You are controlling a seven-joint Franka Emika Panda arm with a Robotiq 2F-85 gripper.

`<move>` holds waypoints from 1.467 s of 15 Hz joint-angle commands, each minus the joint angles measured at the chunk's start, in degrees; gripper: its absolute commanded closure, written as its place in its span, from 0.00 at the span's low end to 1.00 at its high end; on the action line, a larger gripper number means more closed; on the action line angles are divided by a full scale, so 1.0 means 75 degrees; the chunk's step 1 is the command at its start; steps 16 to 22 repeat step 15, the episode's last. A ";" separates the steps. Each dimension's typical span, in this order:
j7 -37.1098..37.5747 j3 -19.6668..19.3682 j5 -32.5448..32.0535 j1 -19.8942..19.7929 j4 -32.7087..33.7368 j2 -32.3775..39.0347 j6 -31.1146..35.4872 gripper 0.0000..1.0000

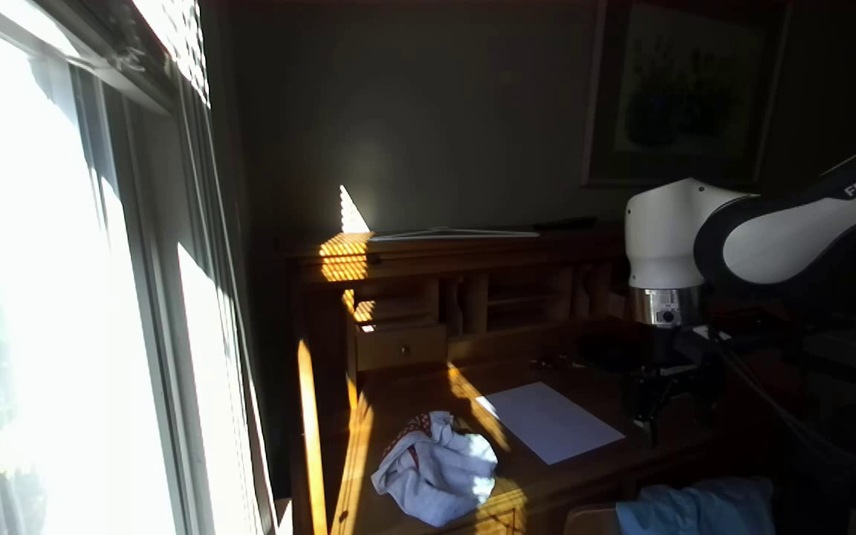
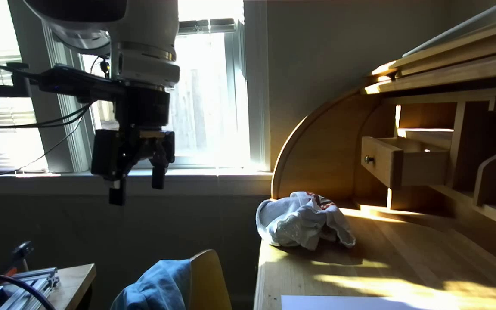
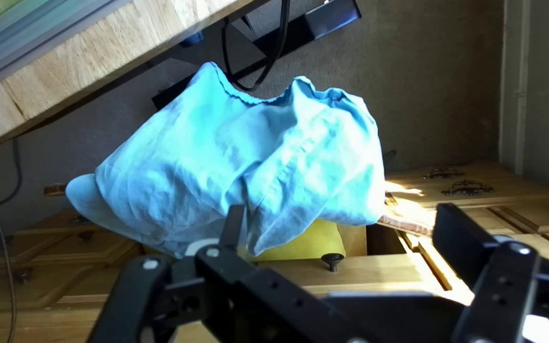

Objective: Hang the blue fabric on the backrest of the chair.

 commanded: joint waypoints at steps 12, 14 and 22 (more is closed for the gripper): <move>0.0101 0.0275 0.0065 -0.0268 0.0087 -0.0072 -0.0036 0.00; 0.0101 0.0275 0.0065 -0.0269 0.0087 -0.0072 -0.0036 0.00; 0.0101 0.0275 0.0065 -0.0269 0.0087 -0.0072 -0.0036 0.00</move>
